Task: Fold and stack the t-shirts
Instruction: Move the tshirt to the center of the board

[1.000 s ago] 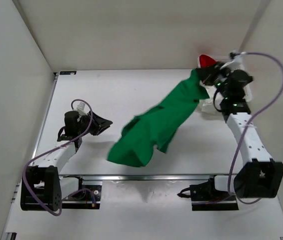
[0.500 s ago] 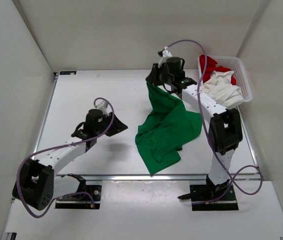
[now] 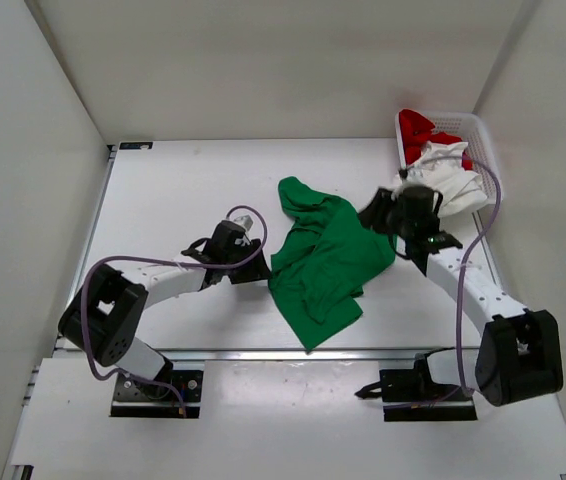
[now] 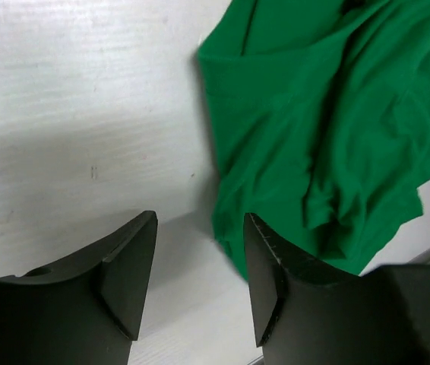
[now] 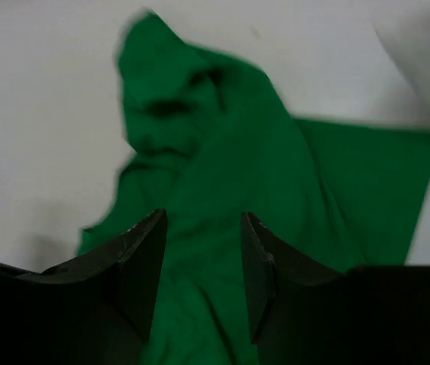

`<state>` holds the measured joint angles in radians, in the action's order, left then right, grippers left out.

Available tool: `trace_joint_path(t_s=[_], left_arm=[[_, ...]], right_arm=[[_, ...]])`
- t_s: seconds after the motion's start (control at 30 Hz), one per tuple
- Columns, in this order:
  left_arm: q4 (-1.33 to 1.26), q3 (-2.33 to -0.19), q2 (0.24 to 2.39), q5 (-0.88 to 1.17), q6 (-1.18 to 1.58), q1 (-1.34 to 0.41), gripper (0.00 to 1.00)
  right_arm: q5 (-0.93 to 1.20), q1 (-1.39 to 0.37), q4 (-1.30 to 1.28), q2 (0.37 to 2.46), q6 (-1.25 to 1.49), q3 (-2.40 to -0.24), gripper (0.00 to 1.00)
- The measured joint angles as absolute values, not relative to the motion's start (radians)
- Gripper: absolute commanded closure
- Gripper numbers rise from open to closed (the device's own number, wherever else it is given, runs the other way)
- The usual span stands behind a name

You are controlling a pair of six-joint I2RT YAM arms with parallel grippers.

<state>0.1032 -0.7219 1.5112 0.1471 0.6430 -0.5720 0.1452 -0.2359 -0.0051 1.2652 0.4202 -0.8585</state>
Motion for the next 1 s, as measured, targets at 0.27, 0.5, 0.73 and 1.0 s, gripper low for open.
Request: trace_joint_path(t_s=[0.27, 0.5, 0.73, 1.0], left_arm=[[0.027, -0.716, 1.604, 0.206, 0.676, -0.601, 0.79], [-0.051, -0.693, 1.603, 0.294, 0.74, -0.508, 1.0], [-0.037, -0.676, 1.472, 0.26, 0.779, -0.216, 1.0], [0.027, -0.835, 1.506, 0.247, 0.751, -0.163, 0.34]], right_arm=[[0.19, -0.033, -0.071, 1.237, 0.556, -0.598, 0.53], [0.118, -0.304, -0.064, 1.237, 0.558, -0.644, 0.53], [0.109, -0.276, -0.083, 1.282, 0.559, -0.663, 0.52], [0.091, -0.359, -0.067, 1.371, 0.606, -0.683, 0.48]])
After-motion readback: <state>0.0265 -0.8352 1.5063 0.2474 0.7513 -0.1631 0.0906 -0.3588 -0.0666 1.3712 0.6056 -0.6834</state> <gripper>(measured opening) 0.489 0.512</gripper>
